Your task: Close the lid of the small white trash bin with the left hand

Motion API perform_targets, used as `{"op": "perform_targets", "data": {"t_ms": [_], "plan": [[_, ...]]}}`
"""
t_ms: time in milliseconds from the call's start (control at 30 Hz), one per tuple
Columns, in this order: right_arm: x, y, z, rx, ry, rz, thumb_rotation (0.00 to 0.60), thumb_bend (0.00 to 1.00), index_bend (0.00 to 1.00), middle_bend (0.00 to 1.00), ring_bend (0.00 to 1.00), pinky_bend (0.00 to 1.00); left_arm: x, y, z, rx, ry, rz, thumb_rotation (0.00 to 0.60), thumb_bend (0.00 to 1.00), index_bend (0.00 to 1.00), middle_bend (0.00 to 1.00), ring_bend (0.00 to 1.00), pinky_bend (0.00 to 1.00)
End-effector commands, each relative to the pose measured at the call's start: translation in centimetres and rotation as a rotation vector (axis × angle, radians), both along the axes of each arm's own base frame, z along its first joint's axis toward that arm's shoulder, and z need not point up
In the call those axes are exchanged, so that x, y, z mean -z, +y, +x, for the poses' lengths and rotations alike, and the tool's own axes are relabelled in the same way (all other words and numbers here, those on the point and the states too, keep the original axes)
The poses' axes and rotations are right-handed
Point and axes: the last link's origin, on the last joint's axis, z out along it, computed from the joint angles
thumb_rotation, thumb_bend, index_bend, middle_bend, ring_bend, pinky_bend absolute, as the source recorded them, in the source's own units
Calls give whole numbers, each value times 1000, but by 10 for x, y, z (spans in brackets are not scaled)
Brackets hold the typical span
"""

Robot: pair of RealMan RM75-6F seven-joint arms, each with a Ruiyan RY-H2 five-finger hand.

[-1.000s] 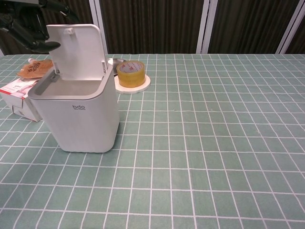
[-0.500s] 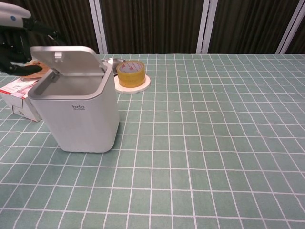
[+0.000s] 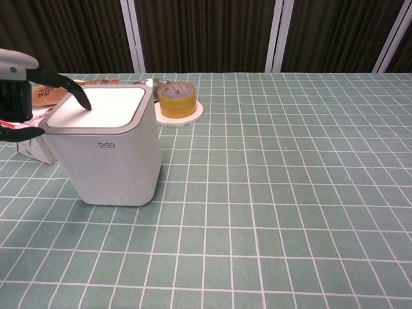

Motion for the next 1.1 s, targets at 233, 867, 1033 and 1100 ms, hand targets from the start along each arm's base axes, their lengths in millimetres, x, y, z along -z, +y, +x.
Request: {"op": "perform_targets", "data": {"t_ms": [233,867,1033,1100], "plan": [[1,0,0,3,2,6,600,123,0,0,0,0,14,3,-6,-18,57,-44,600,478,182,1000,1000,1000],[1,4,1,4,-1,19,600,123,0,0,0,0,-43,-72,-70,117,-159,385,600,476,43,239,167,371],[3,5,2,4,2,29,600,123,0,0,0,0,-26,-116,-143,-23,-200,557,600,463,44,0,0,23],[5,5,3,1,4,29,600,123,0,0,0,0,-24,-119,-158,-47,-205,552,600,456,44,0,0,6]]}}
